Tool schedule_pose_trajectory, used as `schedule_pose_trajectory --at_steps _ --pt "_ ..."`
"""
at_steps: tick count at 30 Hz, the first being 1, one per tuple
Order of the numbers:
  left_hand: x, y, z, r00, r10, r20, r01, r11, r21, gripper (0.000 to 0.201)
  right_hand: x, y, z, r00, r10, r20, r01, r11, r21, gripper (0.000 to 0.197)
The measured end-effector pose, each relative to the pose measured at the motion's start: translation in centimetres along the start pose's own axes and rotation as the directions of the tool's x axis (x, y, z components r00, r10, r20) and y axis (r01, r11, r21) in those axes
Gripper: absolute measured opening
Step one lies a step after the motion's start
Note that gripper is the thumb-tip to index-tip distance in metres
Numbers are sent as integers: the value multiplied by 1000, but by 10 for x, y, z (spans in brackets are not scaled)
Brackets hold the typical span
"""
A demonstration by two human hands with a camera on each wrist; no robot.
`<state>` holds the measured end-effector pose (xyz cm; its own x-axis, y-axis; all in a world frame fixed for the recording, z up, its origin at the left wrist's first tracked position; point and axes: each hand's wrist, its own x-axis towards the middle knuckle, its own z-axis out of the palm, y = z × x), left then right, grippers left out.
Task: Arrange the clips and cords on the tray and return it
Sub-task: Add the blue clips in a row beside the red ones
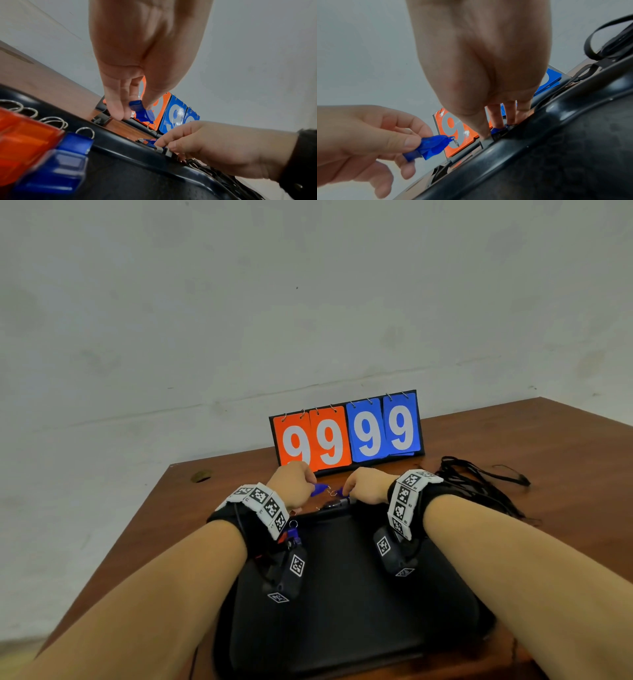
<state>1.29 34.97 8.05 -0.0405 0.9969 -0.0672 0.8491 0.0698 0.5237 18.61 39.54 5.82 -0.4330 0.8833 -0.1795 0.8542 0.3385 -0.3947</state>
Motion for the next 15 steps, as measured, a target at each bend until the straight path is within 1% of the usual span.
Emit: schedule_pose_trajectory --at_steps 2,4,7,11,13,15 --pt "-4 0 -3 1000 -20 2 20 999 -45 13 1 1 1 999 13 -30 -12 1000 17 27" --pt "-9 0 -6 1000 -29 -11 28 997 -71 11 -1 1 1 998 12 -67 -10 999 30 29" --pt "-16 -1 -11 1000 -26 -18 25 996 -89 8 -9 -2 -2 985 -11 -173 22 998 63 29" --pt "-27 -4 -17 999 -14 -39 9 994 -111 10 -28 -8 -6 957 -39 -287 80 988 132 21" --pt "-35 -3 -21 999 -12 -41 7 993 -117 10 -39 -13 -8 947 -55 -315 103 985 139 19" --pt "-42 -2 -25 999 0 -50 -5 993 -114 8 -49 -17 -10 947 -54 -316 103 985 138 20"
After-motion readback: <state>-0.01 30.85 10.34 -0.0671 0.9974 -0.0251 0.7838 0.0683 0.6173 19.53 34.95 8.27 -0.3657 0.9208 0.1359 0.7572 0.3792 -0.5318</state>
